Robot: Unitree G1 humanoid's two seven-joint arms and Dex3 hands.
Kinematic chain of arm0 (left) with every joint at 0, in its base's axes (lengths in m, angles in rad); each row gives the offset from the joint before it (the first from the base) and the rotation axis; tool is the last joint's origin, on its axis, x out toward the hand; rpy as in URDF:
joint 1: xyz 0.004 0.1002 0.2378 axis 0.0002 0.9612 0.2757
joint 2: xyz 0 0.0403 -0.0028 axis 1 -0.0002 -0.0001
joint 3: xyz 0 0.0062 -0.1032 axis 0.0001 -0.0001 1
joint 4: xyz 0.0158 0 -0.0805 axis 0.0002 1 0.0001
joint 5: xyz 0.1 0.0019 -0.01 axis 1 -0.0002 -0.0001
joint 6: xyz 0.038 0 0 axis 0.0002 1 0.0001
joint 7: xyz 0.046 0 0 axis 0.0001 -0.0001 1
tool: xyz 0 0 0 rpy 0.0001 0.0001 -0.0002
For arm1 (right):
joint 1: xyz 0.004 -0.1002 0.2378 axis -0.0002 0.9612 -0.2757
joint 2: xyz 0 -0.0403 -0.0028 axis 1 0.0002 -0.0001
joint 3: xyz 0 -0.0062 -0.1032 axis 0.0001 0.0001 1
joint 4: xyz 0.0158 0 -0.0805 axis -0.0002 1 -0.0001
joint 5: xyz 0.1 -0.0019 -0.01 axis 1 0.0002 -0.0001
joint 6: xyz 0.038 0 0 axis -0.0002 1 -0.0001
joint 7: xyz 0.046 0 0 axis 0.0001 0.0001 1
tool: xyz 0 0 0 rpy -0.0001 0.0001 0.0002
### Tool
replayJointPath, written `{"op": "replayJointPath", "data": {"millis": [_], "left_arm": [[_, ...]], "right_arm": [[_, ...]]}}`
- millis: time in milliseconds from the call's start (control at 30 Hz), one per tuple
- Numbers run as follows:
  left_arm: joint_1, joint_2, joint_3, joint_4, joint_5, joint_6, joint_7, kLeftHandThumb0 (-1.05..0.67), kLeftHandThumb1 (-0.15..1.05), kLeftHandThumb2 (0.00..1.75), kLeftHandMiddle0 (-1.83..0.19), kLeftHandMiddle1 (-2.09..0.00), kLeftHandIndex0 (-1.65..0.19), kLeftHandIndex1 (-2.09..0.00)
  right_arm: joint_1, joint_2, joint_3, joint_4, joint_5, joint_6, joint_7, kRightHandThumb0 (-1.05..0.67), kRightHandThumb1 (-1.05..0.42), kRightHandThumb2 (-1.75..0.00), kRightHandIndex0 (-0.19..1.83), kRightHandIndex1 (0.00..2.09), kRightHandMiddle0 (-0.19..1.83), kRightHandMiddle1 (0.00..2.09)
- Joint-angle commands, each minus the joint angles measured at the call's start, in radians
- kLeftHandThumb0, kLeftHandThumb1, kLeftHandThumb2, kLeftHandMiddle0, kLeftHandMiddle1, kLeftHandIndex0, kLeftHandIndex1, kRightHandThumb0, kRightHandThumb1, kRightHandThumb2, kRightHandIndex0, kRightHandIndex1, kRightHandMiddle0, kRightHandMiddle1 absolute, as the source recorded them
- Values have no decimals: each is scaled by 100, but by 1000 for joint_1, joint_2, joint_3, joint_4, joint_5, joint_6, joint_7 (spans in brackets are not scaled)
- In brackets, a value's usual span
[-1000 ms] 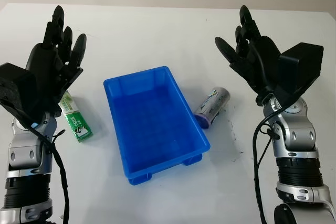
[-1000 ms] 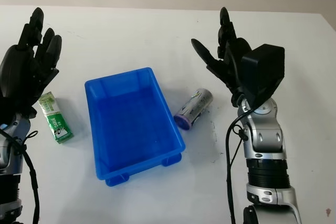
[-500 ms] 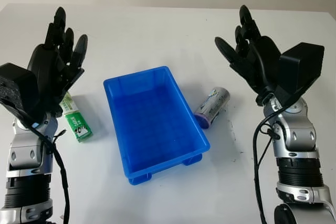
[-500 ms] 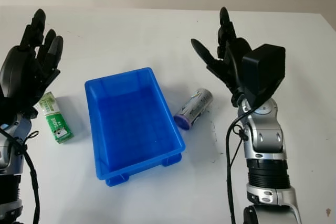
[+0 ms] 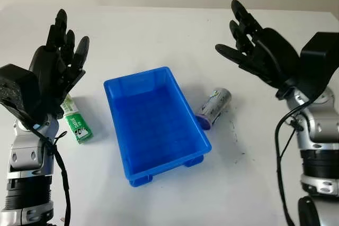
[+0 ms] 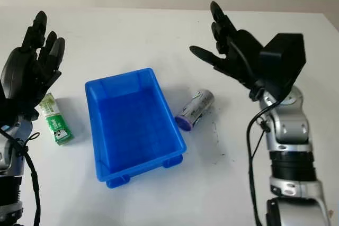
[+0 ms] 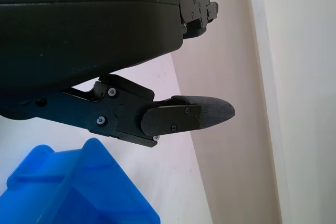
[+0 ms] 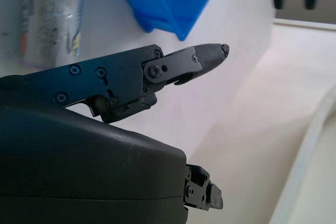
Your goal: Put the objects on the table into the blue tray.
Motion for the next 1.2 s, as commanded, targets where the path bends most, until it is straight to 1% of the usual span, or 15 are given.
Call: {"op": "replayJointPath", "data": {"millis": [0,133,267,333,400,500,667,800,900,1033,1167], "left_arm": [[2,9,7,-17,5,-4,-1,-63,105,45,11,-5,12,-5],[0,11,6,-13,9,-4,2,-62,105,45,10,-6,11,-6],[0,10,8,-19,7,4,4,-62,105,45,10,-5,11,-6],[0,12,9,-18,7,3,2,-62,105,45,10,-6,12,-6],[1,13,7,-18,10,-2,1,-61,105,45,10,-6,11,-6],[2,17,6,-19,12,-2,-3,-61,105,45,10,-5,11,-6],[-1,23,5,-16,13,-1,-7,-60,105,46,11,-5,12,-5],[-8,19,4,-13,11,4,-4,-59,105,46,9,-6,11,-6],[-17,18,4,0,5,4,-7,-58,105,46,9,-6,10,-6],[-24,22,2,12,6,-1,-17,-59,105,46,10,-5,11,-6],[-30,24,1,19,8,1,-19,-59,105,46,10,-5,11,-5]], "right_arm": [[-38,-37,11,13,-7,-7,25,-62,-97,-4,-19,0,-19,0],[-83,-91,39,39,-43,4,71,-62,-93,-3,-19,0,-19,1],[-109,-132,70,18,-86,18,97,-59,-90,-4,-16,3,-16,4],[-122,-160,98,1,-137,6,99,-57,-87,-4,-5,9,-9,8],[-132,-179,120,-16,-181,3,98,-55,-84,-3,10,16,3,12],[-149,-202,140,-27,-210,2,125,-51,-82,-4,19,20,11,14],[-161,-250,184,-39,-271,-60,183,-53,-80,-4,20,19,17,13],[-159,-294,235,-41,-360,-205,199,-57,-78,-4,23,18,22,12],[-162,-309,256,-27,-394,-290,220,-60,-78,-5,21,15,23,10],[-165,-318,269,-40,-411,-317,266,-54,-76,-5,16,11,22,7],[-162,-326,273,-48,-425,-357,297,-56,-76,-5,16,10,21,6]]}}
